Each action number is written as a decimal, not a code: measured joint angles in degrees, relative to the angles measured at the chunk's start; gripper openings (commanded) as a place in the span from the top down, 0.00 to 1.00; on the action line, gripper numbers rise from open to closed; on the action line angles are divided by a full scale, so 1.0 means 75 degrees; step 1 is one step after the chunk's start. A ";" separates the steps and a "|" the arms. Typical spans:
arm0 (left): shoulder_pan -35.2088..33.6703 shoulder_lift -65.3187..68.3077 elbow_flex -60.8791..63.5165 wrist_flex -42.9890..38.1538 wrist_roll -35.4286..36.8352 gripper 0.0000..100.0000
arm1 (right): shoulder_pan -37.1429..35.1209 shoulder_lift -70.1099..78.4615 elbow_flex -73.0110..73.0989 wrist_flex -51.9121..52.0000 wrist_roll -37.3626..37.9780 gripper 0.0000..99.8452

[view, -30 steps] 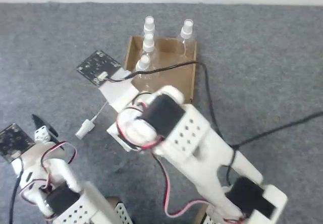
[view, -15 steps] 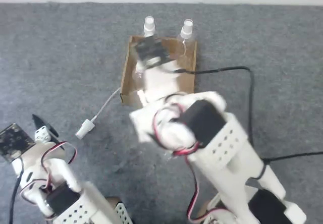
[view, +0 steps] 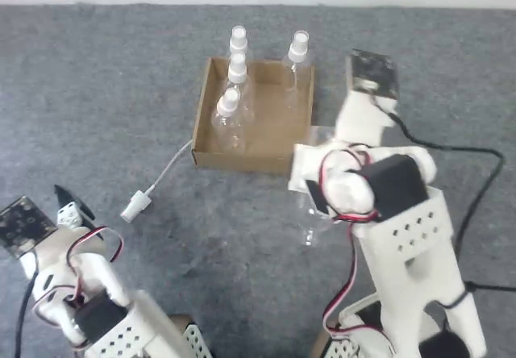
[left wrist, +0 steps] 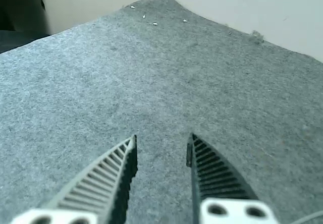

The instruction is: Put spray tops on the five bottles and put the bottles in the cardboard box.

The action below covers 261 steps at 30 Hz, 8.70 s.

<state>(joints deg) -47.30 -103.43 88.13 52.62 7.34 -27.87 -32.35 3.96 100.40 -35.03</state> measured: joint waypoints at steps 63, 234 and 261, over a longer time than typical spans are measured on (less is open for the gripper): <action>0.0141 0.0000 0.0000 0.0000 0.0000 0.84 | 0.3048 -0.2262 0.8182 -0.5615 -0.2813 0.86; 0.0141 0.0000 0.0082 0.0000 0.0000 0.84 | 0.2286 0.1864 0.6634 -0.4829 1.2741 0.69; 0.0141 0.0000 0.0082 0.0000 0.0000 0.84 | 0.2860 0.1676 0.6611 -0.4993 1.3034 0.88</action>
<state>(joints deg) -46.24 -103.43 88.75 52.62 7.34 -6.42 -19.78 53.54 62.95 62.73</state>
